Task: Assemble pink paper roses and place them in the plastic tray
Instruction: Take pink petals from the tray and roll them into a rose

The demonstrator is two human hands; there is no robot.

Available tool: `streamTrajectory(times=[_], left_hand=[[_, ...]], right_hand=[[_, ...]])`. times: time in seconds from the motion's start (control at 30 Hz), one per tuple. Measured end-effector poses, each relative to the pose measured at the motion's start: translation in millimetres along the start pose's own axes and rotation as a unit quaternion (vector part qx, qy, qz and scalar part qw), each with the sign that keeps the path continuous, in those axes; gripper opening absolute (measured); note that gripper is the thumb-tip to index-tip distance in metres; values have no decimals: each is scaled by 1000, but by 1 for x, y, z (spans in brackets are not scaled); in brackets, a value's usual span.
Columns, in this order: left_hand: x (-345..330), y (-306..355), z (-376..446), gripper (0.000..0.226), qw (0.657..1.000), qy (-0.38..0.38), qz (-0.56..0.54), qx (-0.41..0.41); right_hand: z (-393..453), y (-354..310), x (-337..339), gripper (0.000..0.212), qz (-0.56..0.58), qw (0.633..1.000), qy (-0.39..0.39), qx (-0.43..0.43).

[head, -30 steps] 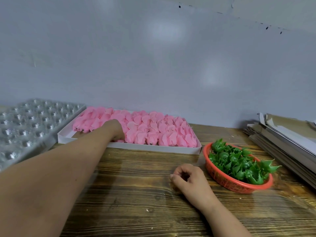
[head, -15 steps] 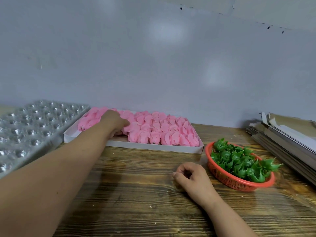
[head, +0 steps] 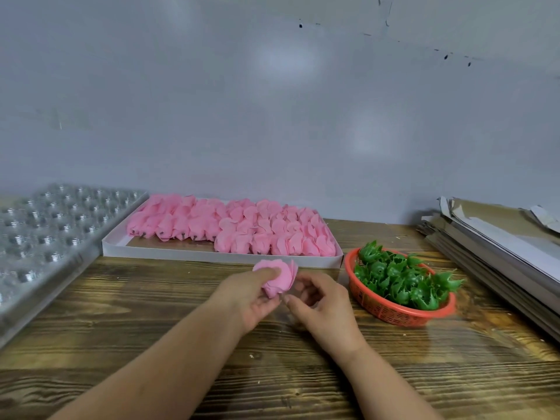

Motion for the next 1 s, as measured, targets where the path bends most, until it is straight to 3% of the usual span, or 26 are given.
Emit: streamTrajectory(times=[0.27, 0.47, 1.0], left_hand=[[1, -12, -10, 3, 998, -1, -62, 11], [0, -18, -13, 11, 992, -38, -116, 22], [4, -21, -14, 11, 994, -84, -31, 55]], right_hand=[[-3, -6, -3, 21, -47, 998, 15, 40], [-4, -15, -5, 15, -96, 993, 9, 73], [-8, -30, -3, 22, -135, 981, 6, 138]])
Point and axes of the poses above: each hand's wrist, its own z-axis towards the middle knuckle, its own x-axis out of the back of the hand, y = z × x, the point moved 6 cm from there along z, towards the middle knuckle, and after that the axes turned 4 degrees about -y, right-handed, at the moved point
